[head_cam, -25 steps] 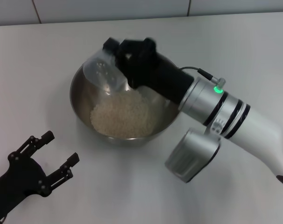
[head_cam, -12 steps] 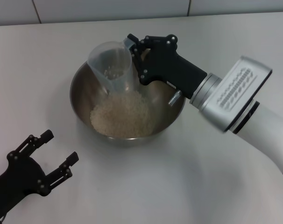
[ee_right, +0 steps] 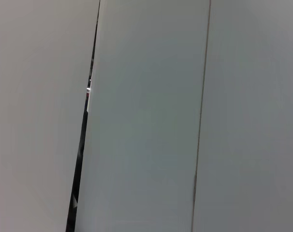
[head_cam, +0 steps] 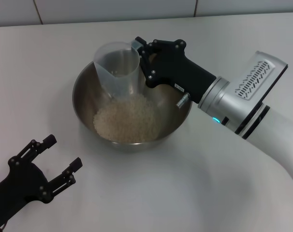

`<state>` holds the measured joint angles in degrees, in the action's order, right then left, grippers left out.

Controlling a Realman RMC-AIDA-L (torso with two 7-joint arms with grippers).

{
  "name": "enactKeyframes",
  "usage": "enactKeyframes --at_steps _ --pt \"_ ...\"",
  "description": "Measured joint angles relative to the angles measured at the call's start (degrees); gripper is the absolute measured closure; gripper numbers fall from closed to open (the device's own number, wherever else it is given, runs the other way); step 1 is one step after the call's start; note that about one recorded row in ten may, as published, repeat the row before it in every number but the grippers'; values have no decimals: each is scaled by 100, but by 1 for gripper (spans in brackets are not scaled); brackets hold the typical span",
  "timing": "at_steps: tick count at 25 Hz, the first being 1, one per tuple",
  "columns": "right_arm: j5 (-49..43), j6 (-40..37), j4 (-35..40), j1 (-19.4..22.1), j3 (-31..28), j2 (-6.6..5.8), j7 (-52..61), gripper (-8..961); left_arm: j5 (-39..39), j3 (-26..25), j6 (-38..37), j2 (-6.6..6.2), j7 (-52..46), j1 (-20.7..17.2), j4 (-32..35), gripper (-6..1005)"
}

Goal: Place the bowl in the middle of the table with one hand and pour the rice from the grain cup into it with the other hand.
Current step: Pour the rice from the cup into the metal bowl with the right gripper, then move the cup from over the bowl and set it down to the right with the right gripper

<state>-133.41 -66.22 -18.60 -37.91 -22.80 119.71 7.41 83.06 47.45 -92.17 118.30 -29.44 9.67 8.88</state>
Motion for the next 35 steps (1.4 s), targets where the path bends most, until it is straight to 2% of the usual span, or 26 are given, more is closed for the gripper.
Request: enactKeyframes --at_steps 5,18,23,35 --pt "0 -47 29 142 -365 4 -4 932 0 4 -1 1 0 -1 0 172" --pt "0 -388 483 946 -2281 -35 -14 908 -14 -15 -24 0 0 11 0 172" --pt "-1 -347 735 977 -2591 -37 3 899 -18 -15 -24 2 -13 22 0 172" --pt "-37 -321 713 970 -2555 -25 -5 877 0 8 -33 9 -5 8 0 172"
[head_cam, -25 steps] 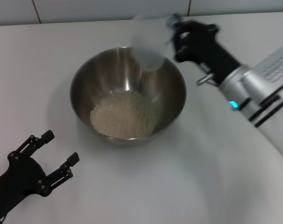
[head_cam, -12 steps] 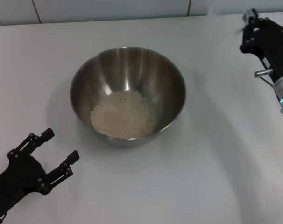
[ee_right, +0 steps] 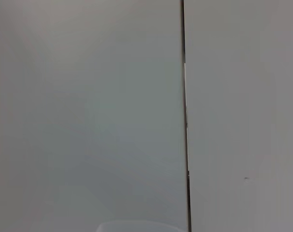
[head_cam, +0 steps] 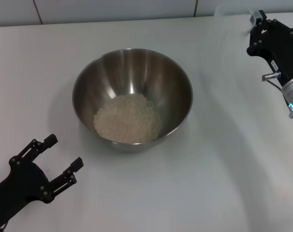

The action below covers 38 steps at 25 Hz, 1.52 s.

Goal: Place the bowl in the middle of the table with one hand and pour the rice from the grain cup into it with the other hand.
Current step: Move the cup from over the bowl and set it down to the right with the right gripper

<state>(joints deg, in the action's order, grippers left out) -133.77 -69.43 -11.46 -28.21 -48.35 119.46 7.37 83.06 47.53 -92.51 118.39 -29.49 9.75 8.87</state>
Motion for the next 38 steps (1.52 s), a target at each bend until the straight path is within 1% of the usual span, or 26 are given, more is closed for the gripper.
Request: enactKeyframes --at_steps 4,5,7,10,19,30,38 --pt "-23 170 1 5 12 9 -3 870 -1 1 -12 0 1 -4 0 172" --pt "-32 381 16 1 78 20 -17 868 -2 2 -22 0 2 -14 0 172" --pt "-34 465 23 -3 120 24 -19 864 -2 2 -22 0 2 -14 0 172" --pt "-35 872 49 -19 295 28 -33 859 1 2 -40 0 3 -14 0 172" --pt "-35 1259 101 11 510 26 -173 842 0 2 -112 -6 -13 -15 0 172" --pt "-33 1359 84 17 676 25 -174 822 -1 11 -137 -9 -22 -35 0 172" --pt "-26 1395 90 17 684 25 -158 807 -1 11 -149 -9 -30 -35 -49 172"
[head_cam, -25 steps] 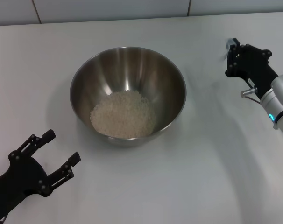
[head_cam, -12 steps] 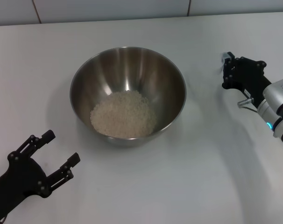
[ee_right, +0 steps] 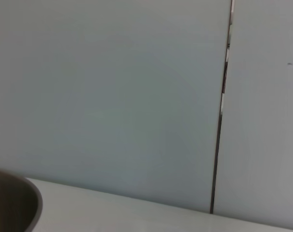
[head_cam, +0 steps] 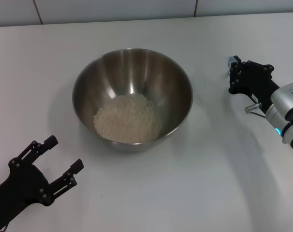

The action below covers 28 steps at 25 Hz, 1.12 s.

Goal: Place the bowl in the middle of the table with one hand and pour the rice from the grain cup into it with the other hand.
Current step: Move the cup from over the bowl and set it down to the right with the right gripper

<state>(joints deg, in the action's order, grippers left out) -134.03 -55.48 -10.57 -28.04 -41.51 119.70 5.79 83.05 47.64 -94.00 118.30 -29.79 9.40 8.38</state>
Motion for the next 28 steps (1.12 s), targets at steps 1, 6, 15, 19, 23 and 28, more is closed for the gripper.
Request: enactKeyframes --at_steps 1,6,15,19,23,28 --pt "0 70 5 -14 0 -1 22 805 0 0 -13 -3 8 -3 -9 172" --pt "-7 189 9 -39 32 -14 40 796 0 0 -25 -3 13 -14 -11 172" --pt "24 100 -12 18 100 -23 56 735 0 -17 -70 0 13 -66 -13 172" --pt "27 108 -10 49 124 -23 57 549 0 -31 -107 0 13 -77 -13 172" --pt "28 98 -6 73 126 -29 59 534 0 -36 -121 0 21 -83 -12 172" --pt "13 85 -14 97 135 -29 62 516 0 -37 -121 0 31 -82 -12 172"
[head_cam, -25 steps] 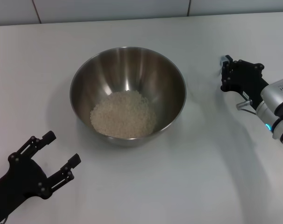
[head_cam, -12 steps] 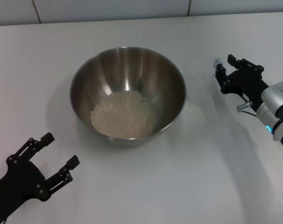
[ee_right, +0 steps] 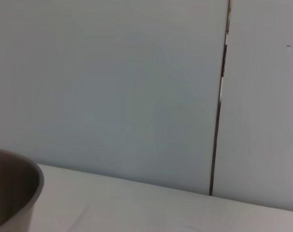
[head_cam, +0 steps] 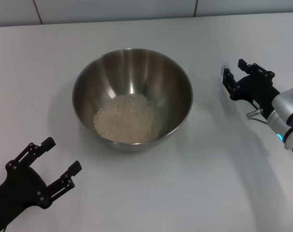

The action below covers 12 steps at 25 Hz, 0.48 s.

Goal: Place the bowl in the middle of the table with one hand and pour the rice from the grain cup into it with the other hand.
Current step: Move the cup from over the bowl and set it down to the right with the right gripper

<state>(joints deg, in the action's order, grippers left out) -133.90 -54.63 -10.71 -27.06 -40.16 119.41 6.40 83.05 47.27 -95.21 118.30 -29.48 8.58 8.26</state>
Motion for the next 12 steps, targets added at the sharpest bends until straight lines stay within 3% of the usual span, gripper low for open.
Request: enactKeyframes --at_steps 8,12 --pt "-17 -168 -69 182 136 -7 9 493 0 -8 38 0 3 -13 0 172" --pt "-21 -680 -80 473 420 -22 152 482 0 -8 45 0 3 -15 0 172"
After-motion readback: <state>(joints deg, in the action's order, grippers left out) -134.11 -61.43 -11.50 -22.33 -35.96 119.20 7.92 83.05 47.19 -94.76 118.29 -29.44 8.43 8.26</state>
